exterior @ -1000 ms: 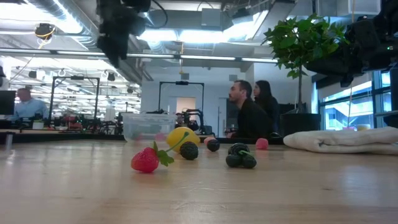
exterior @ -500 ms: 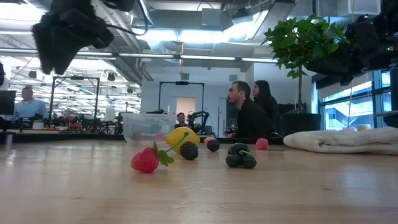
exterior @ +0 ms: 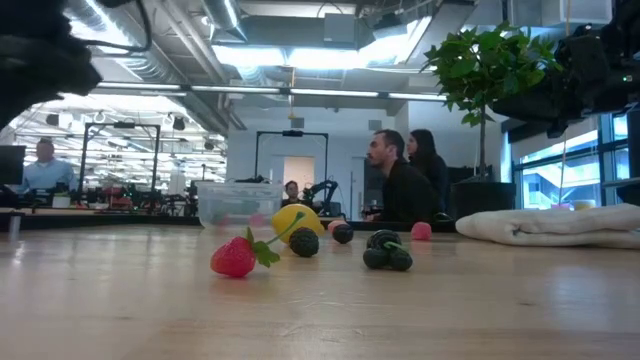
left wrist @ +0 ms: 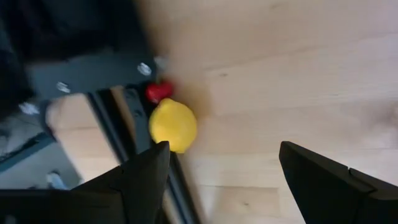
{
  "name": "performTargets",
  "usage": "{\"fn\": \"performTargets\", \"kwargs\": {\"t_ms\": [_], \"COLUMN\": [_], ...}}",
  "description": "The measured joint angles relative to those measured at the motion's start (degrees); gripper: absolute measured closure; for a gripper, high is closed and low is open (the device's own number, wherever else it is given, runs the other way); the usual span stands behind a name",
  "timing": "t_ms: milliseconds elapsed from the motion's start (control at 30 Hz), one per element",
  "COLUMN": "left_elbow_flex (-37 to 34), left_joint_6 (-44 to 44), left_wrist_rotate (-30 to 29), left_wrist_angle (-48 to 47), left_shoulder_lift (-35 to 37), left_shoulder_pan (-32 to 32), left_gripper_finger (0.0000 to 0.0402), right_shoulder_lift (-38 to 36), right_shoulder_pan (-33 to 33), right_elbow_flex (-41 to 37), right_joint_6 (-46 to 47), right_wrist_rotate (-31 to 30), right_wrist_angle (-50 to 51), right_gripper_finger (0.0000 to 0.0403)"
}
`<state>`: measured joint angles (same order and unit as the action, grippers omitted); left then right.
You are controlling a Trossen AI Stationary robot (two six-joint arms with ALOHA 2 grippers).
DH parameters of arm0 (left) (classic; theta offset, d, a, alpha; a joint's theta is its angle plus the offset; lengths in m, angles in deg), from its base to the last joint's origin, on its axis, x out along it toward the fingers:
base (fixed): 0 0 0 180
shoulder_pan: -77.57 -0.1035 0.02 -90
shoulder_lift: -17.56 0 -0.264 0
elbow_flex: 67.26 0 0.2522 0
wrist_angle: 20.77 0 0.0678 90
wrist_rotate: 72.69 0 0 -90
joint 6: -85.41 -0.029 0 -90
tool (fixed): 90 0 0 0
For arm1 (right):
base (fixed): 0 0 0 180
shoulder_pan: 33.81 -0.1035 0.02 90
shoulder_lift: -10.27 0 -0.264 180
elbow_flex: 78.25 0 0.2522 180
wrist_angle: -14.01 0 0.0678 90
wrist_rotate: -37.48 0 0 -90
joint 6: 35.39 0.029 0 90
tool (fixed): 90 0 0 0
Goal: Pick and placing Produce into tupperware
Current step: Put the bottom yellow lemon into the transparent bin
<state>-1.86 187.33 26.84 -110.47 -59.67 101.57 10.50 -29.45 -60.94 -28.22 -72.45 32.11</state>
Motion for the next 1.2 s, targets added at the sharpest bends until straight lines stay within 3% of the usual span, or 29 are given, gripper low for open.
{"fn": "performTargets", "kwargs": {"t_ms": [300,533,1200], "left_elbow_flex": [-5.9,-10.0,-18.7], "left_joint_6": [13.5,18.7,19.3], "left_wrist_rotate": [3.6,4.5,7.7], "left_wrist_angle": [4.0,8.9,18.1], "left_shoulder_lift": [0.0,0.0,0.0], "left_shoulder_pan": [7.6,9.9,9.9], "left_gripper_finger": [0.0107,0.0107,0.0107], "right_shoulder_lift": [0.0,0.0,0.0], "right_shoulder_pan": [0.0,0.0,0.0], "right_elbow_flex": [0.0,0.0,0.0], "right_joint_6": [0.1,0.0,-0.1], "right_wrist_rotate": [0.0,0.0,0.0], "right_wrist_angle": [0.2,0.2,0.3], "right_gripper_finger": [0.0358,0.0358,0.0358]}}
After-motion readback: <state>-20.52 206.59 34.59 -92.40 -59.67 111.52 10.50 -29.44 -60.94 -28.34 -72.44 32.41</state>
